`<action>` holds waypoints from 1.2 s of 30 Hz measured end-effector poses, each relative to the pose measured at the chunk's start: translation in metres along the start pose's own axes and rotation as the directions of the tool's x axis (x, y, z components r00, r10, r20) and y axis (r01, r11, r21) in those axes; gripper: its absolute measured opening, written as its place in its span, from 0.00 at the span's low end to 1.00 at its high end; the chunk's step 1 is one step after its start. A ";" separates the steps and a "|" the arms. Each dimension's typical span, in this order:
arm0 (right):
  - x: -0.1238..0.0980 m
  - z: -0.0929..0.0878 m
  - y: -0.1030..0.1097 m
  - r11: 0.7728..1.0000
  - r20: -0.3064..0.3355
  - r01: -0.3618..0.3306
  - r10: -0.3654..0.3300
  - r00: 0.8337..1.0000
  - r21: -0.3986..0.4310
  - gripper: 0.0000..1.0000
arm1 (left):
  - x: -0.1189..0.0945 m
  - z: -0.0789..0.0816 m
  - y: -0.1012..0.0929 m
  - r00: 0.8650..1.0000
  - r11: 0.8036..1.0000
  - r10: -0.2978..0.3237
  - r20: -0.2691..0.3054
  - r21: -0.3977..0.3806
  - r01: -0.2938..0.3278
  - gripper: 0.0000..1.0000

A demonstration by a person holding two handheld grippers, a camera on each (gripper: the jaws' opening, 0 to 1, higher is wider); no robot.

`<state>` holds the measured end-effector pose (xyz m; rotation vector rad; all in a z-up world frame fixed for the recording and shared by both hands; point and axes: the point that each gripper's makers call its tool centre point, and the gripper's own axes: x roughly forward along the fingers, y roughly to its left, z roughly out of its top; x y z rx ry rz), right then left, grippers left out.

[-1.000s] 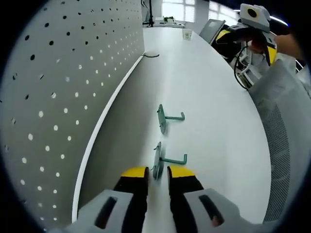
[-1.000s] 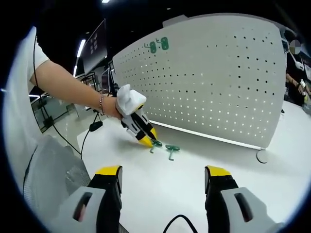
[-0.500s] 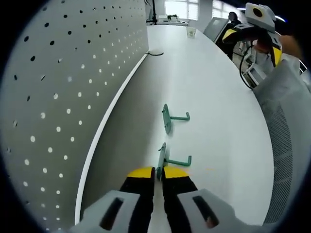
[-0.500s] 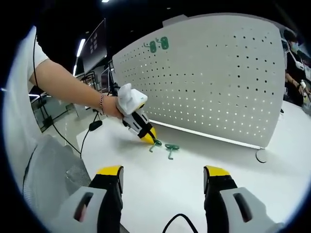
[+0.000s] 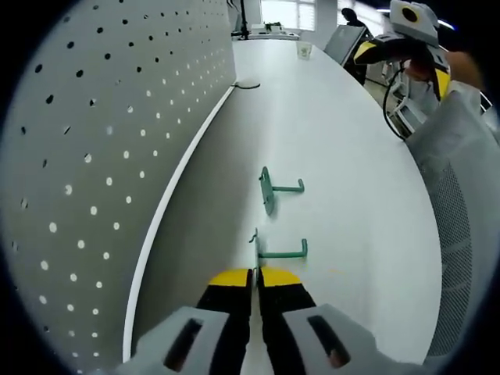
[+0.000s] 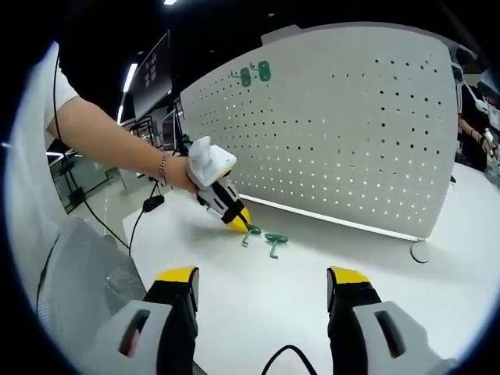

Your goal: Insert the hook assembly into the mounting plate slot until the hook locks in place.

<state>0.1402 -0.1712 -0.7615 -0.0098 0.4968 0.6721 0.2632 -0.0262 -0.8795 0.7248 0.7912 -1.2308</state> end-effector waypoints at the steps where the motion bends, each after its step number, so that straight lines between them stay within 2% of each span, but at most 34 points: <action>1: 0.000 0.000 0.000 1.000 -0.001 0.000 0.000 1.000 -0.001 0.65 | 0.000 0.000 0.000 1.000 1.000 0.000 0.000 -0.002 0.000 0.03; 17: -0.001 -0.003 0.000 1.000 0.004 0.004 -0.004 1.000 0.006 0.64 | -0.002 -0.001 -0.004 1.000 1.000 -0.011 0.012 -0.029 0.012 0.02; 24: -0.001 -0.004 0.000 1.000 0.003 0.002 -0.002 1.000 0.008 0.65 | -0.009 0.009 -0.001 0.997 0.999 0.010 0.076 -0.051 -0.007 0.02; 29: -0.001 -0.003 0.000 1.000 0.005 0.002 -0.002 1.000 0.006 0.65 | -0.015 0.014 0.002 0.994 0.999 0.031 0.105 -0.037 -0.028 0.02; 36: -0.001 -0.002 0.002 1.000 0.009 -0.002 0.002 1.000 0.005 0.65 | -0.027 0.024 0.007 0.983 0.997 0.069 0.169 -0.042 -0.063 0.02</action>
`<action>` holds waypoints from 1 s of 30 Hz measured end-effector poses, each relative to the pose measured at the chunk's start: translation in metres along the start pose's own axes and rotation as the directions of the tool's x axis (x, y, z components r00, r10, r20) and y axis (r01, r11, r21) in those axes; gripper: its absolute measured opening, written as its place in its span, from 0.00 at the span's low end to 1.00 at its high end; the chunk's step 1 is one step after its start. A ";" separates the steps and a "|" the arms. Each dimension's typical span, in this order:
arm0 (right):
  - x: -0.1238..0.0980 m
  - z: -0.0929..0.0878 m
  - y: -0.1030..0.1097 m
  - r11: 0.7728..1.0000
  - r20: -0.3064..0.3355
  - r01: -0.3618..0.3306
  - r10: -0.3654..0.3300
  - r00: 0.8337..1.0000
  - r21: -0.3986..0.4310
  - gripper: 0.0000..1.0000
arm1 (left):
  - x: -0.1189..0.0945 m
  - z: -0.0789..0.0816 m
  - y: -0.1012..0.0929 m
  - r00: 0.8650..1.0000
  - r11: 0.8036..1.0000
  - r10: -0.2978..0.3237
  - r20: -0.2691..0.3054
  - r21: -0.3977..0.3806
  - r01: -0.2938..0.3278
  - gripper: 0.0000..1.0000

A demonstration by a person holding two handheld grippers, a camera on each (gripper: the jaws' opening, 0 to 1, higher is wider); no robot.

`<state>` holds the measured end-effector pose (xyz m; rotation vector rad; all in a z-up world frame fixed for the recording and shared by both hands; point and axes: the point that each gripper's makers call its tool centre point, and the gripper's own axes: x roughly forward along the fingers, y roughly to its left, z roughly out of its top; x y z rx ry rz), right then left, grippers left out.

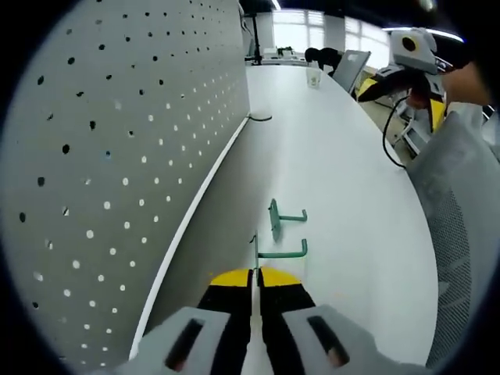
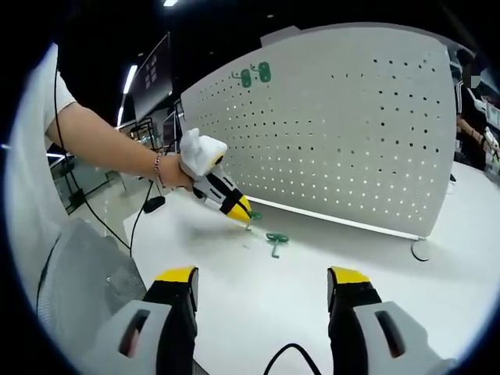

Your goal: Insert the hook assembly into the mounting plate slot until the hook locks in place.

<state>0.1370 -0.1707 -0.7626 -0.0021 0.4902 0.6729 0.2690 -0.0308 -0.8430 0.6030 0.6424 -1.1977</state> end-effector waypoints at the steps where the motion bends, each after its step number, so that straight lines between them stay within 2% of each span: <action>1: 0.000 0.000 0.000 1.000 0.001 0.000 0.000 1.000 0.000 0.65 | -0.001 0.001 0.001 1.000 1.000 0.003 0.008 -0.002 -0.003 0.02; 15: -0.001 0.005 0.001 1.000 0.019 -0.001 0.001 1.000 0.002 0.65 | -0.016 0.025 0.004 0.991 0.998 0.054 0.125 -0.015 -0.053 0.02; 30: 0.001 0.007 0.003 1.000 0.028 -0.003 0.003 1.000 0.002 0.66 | -0.034 0.044 0.001 0.965 0.996 0.089 0.247 -0.047 -0.079 0.02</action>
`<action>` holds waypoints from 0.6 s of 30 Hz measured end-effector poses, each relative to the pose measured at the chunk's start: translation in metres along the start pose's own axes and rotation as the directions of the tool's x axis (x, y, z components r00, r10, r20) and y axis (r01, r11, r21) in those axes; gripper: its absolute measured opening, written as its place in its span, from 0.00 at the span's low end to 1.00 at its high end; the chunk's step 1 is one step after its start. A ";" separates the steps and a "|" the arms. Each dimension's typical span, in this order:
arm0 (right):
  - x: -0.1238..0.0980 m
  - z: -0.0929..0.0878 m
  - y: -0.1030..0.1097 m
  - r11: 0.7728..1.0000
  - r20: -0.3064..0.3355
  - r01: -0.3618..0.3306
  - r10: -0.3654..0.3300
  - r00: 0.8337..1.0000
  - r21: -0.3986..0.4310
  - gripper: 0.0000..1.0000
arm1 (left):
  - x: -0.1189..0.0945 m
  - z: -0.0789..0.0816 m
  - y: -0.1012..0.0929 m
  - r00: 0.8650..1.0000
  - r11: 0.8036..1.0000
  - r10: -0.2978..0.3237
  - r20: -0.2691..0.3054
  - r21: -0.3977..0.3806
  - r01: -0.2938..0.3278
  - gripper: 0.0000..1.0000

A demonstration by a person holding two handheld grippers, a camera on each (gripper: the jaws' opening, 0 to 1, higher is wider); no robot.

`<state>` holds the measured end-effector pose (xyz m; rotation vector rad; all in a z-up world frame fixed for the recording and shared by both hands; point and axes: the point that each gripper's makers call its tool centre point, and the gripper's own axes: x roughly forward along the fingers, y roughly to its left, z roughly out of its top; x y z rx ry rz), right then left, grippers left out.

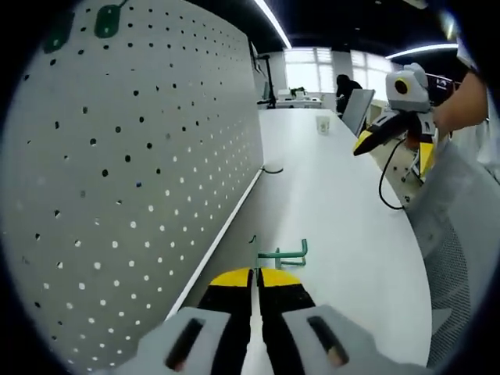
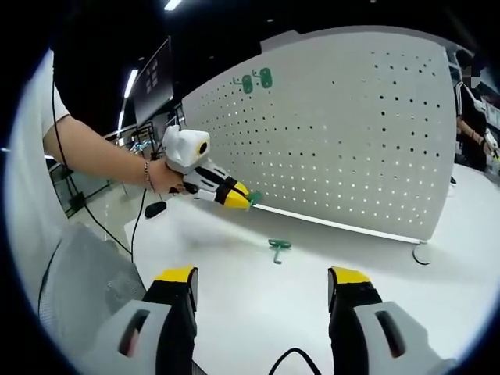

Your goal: Insert the hook assembly into the mounting plate slot until the hook locks in place.

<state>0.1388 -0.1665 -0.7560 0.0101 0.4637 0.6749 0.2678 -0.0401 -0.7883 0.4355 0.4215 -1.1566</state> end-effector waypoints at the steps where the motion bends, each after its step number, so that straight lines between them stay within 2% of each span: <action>1: 0.000 0.000 0.000 1.000 0.001 0.000 0.000 1.000 -0.002 0.66 | -0.001 0.001 0.000 1.000 1.000 0.004 0.006 0.002 -0.004 0.02; 18: 0.001 0.002 0.003 1.000 -0.001 -0.003 0.003 1.000 -0.008 0.68 | -0.016 0.021 -0.006 0.993 0.999 0.039 0.113 -0.016 -0.037 0.02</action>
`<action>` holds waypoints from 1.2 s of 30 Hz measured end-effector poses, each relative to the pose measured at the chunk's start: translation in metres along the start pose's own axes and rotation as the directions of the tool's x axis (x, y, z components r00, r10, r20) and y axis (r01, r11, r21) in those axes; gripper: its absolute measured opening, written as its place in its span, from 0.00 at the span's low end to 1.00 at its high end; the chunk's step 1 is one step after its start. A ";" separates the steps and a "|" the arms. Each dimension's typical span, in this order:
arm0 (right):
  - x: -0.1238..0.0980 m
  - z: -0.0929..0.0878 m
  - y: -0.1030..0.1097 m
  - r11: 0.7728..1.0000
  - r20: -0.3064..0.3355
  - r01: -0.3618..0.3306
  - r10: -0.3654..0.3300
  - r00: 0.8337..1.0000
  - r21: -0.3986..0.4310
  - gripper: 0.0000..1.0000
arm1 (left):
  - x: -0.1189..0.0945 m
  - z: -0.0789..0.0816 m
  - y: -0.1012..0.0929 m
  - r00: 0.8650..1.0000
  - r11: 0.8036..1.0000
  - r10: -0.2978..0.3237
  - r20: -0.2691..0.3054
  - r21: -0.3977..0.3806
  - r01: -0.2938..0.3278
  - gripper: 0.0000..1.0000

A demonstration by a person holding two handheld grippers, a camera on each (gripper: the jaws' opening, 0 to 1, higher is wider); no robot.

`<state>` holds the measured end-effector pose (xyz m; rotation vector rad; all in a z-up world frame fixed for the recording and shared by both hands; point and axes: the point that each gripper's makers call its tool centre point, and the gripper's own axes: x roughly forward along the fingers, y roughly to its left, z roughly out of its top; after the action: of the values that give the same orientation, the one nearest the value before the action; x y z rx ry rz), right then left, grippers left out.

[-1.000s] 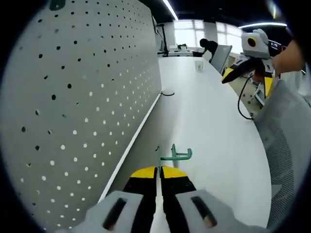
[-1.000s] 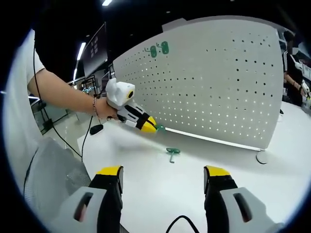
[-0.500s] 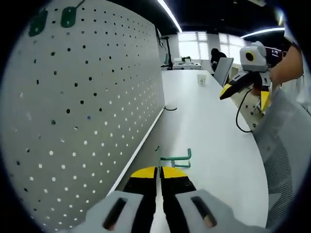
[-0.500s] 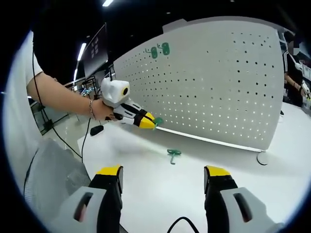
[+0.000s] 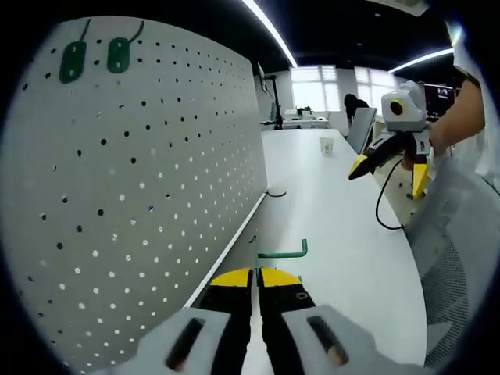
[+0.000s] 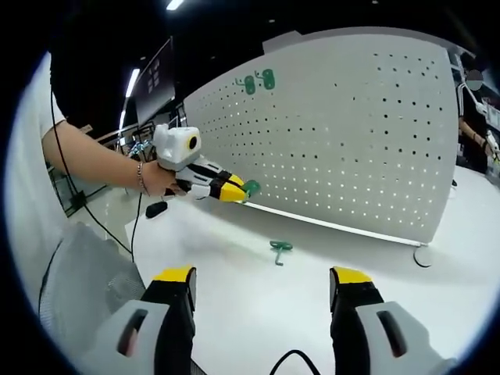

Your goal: Insert the hook assembly into the mounting plate slot until the hook locks in place.

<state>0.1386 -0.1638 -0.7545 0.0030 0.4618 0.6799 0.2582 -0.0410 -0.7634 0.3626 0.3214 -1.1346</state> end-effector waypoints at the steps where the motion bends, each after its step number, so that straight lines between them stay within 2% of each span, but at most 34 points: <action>1: 0.000 -0.001 0.001 1.000 -0.003 -0.001 0.001 1.000 0.004 0.68 | -0.001 0.002 -0.001 1.000 1.000 0.004 0.003 0.010 -0.004 0.02; 11: -0.001 0.001 0.003 1.000 -0.004 -0.002 0.002 1.000 0.001 0.68 | -0.009 0.014 -0.005 0.998 1.000 0.024 0.052 -0.006 -0.024 0.02; 19: -0.001 0.004 0.004 1.000 0.007 -0.004 0.004 1.000 0.008 0.68 | -0.021 0.031 -0.009 0.992 0.998 0.054 0.113 -0.015 -0.053 0.02; 21: -0.001 0.004 0.005 1.000 0.008 -0.005 0.005 1.000 0.012 0.68 | -0.027 0.037 -0.010 0.987 0.998 0.063 0.145 -0.039 -0.058 0.02; 36: -0.001 0.010 0.008 1.000 0.024 -0.013 0.013 1.000 0.010 0.68 | -0.054 0.042 -0.019 0.974 0.993 0.115 0.195 -0.053 -0.107 0.02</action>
<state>0.1368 -0.1565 -0.7442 0.0236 0.4423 0.6897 0.2230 -0.0222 -0.7053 0.2256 0.1481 -1.0426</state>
